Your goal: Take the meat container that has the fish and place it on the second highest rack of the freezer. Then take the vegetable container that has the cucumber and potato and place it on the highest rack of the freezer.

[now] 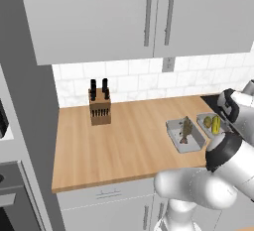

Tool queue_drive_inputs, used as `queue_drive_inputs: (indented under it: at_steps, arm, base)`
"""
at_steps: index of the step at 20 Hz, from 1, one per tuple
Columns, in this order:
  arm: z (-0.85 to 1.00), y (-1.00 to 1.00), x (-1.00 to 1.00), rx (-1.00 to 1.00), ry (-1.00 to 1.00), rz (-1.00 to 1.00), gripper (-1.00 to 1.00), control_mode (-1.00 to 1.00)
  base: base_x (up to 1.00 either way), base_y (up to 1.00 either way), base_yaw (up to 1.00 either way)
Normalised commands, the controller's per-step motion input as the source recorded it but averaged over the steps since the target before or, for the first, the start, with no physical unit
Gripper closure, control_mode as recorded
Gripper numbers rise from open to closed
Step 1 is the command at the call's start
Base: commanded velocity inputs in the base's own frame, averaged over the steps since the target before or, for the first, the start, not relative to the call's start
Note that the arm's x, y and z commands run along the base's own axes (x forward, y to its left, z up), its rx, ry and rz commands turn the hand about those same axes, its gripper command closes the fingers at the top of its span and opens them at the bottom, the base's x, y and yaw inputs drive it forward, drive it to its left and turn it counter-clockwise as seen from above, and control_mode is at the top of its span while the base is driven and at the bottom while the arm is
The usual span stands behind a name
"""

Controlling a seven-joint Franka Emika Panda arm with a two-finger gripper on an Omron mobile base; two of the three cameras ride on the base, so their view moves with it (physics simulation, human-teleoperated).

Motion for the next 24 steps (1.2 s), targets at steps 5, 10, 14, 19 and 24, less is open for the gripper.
queue_drive_inputs:
  at_steps: [5,10,14,19,24]
  arm:
    - [-0.27,0.0,0.34,0.02,0.0,0.03,-1.0,-1.0]
    - [-0.32,0.0,0.18,0.01,0.0,0.08,-1.0,-1.0]
    - [-0.16,-0.02,0.1,0.03,0.0,0.08,-1.0,-1.0]
    - [-0.02,-0.16,0.09,0.05,-0.02,0.03,-1.0,-1.0]
    - [-0.12,-0.13,0.27,0.03,-0.01,0.0,-1.0,-1.0]
  base:
    - [0.0,0.0,0.0]
    - [0.0,0.0,0.0]
    - [0.0,0.0,0.0]
    - [0.0,0.0,0.0]
    - [0.0,0.0,0.0]
